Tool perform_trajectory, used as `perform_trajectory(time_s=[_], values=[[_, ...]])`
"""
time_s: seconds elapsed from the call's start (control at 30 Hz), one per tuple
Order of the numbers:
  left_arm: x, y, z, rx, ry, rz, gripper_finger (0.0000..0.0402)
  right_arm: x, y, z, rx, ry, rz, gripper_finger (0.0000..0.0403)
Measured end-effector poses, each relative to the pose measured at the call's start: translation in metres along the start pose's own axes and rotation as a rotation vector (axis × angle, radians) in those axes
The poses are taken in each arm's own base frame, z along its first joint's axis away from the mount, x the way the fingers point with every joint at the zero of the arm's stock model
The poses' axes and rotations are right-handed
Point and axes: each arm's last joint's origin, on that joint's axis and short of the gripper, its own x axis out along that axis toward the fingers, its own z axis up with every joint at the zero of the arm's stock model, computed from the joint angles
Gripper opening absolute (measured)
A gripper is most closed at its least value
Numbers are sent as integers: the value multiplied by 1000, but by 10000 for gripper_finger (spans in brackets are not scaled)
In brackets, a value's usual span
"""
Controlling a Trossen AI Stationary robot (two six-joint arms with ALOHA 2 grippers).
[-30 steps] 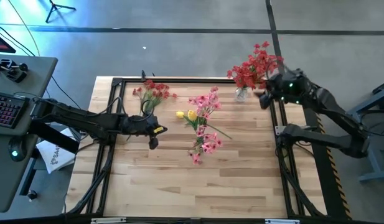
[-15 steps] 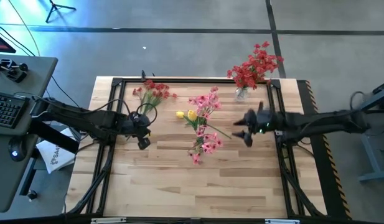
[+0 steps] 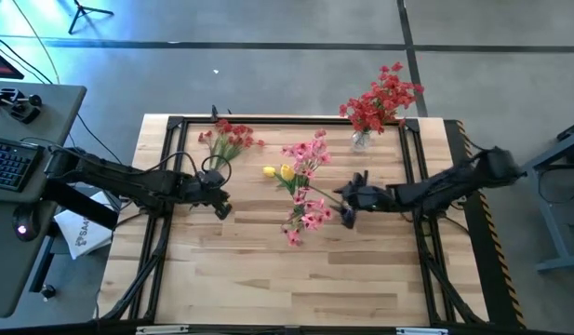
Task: Sort flowers into vase by color
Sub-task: Put the yellow tulip into the green vase
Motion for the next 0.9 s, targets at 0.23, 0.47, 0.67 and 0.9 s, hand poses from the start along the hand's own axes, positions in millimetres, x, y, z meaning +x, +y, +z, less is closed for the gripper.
perform_trajectory(time_s=[0.23,0.47,0.67,0.9], values=[[14,-11,9,-60,-376,-138,50,60,-13,24,-76,25,-102,205],[20,-17,12,-9,-494,-197,51,106,-26,30,-69,87,-72,130],[25,-18,11,11,-481,-182,51,115,-33,24,-14,106,-75,24],[29,-19,9,24,-463,-180,51,78,-43,7,135,104,-158,6]])
